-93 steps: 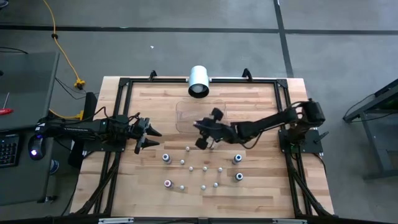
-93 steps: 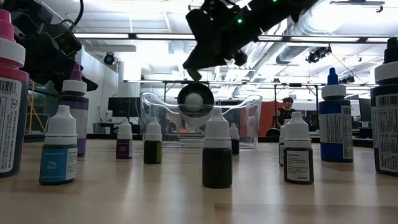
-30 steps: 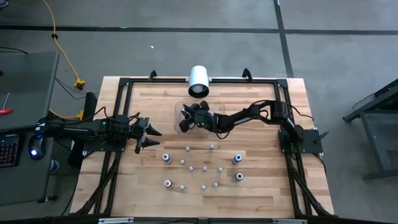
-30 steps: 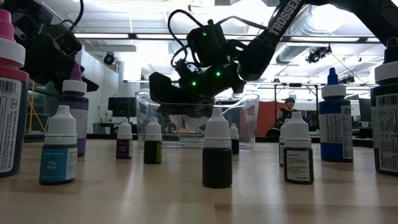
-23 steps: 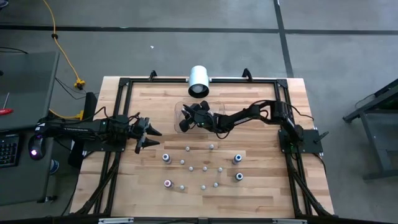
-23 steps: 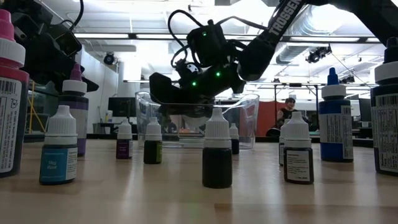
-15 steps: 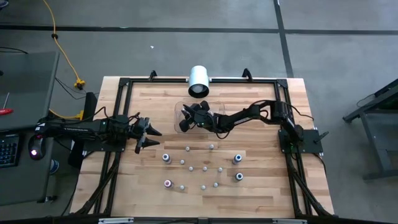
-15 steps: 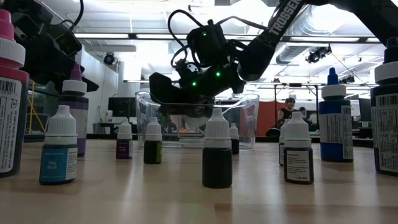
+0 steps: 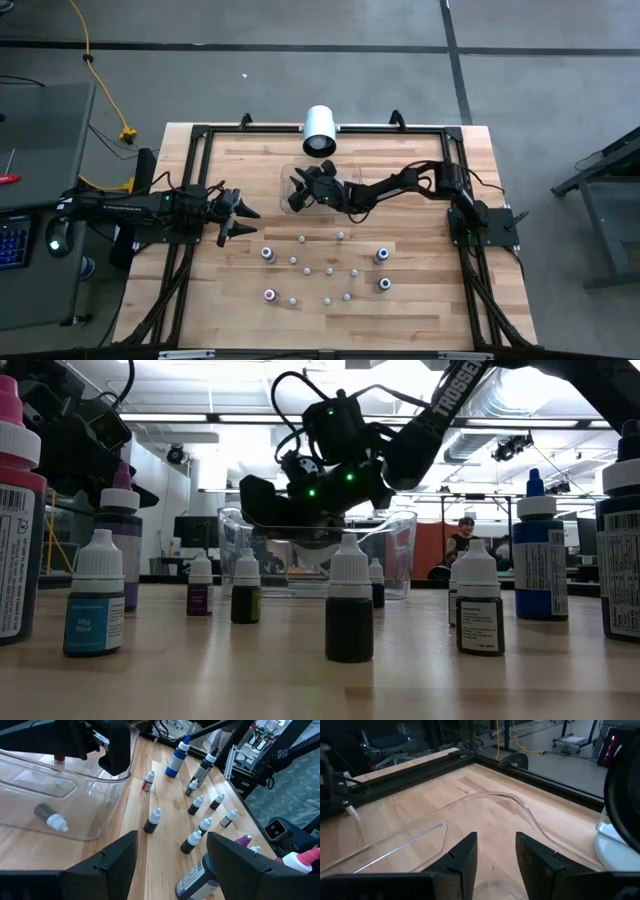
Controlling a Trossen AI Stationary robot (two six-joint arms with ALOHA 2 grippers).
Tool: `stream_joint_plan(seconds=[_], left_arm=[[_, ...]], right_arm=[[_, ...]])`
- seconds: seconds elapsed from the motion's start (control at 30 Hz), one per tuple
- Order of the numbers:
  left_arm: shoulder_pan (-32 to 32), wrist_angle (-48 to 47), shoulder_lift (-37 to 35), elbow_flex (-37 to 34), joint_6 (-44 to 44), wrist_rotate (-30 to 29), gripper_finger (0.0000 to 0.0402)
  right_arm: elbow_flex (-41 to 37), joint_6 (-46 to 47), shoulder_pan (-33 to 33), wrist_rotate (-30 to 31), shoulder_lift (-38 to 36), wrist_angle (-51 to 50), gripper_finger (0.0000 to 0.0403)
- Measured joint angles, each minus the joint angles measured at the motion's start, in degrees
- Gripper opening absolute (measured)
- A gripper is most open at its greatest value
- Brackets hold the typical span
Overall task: Pick & Place food coloring
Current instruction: Put the small red food coloring bottle into the transparent bin
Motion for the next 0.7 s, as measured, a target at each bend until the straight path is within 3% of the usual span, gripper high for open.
stream_joint_plan(seconds=[0.33, 0.7], left_arm=[[0.00, 0.00, 0.00, 0.00, 0.02, 0.00, 0.0234], [0.00, 0.01, 0.01, 0.00, 0.00, -0.01, 0.0234]], right_arm=[[-0.02, -5.13, 0.67, -1.04, -6.60, -7.32, 0.0124], [-0.02, -7.63, 3.09, -12.25, -21.17, -35.81, 0.0124]])
